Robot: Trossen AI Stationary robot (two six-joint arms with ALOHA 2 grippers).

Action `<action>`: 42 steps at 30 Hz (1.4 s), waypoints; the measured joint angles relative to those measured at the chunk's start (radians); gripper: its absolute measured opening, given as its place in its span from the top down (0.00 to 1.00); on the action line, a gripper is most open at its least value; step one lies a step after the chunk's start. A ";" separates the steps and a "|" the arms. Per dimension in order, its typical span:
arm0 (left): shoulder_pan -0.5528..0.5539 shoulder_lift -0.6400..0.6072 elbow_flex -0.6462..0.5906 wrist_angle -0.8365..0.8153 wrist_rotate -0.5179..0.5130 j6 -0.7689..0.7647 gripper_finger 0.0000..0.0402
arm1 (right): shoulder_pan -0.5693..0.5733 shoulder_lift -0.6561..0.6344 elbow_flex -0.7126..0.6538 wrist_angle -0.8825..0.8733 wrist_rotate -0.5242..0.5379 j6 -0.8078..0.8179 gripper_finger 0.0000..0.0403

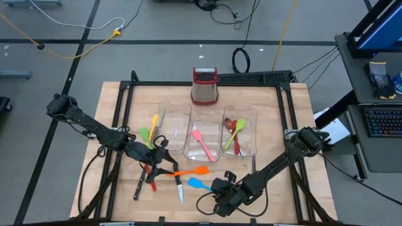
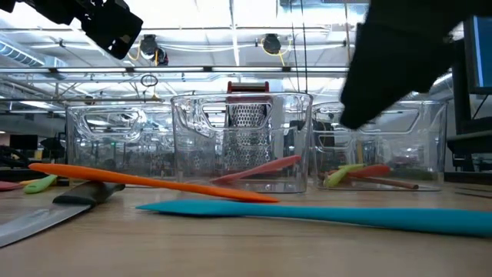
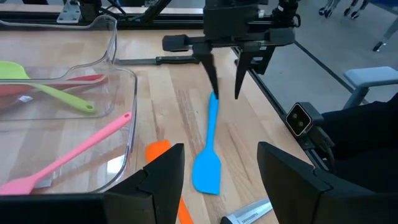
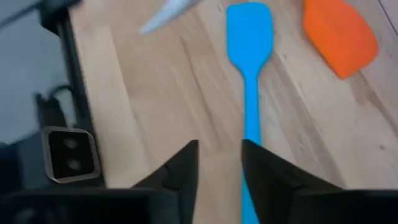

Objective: Pick & Place Kitchen Items
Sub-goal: Put the blue spatula into the middle transparent bin

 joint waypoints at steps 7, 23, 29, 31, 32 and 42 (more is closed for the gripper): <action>0.000 0.000 0.000 0.001 0.000 0.001 0.48 | -0.020 0.000 -0.046 0.023 0.024 -0.110 0.55; 0.000 0.000 0.000 0.000 0.000 -0.011 0.48 | -0.034 0.000 -0.257 0.443 0.143 -0.331 0.62; 0.000 0.000 0.000 0.000 0.000 -0.012 0.48 | -0.050 0.017 -0.254 0.539 0.137 -0.427 0.62; 0.000 0.000 0.000 -0.002 0.000 -0.012 0.48 | -0.062 0.021 -0.253 0.562 0.121 -0.433 0.62; 0.000 0.000 0.000 -0.003 0.000 -0.012 0.48 | -0.069 0.029 -0.244 0.569 0.112 -0.434 0.62; 0.002 0.000 0.000 -0.004 0.000 -0.012 0.48 | -0.102 0.158 -0.101 0.442 0.073 -0.492 0.62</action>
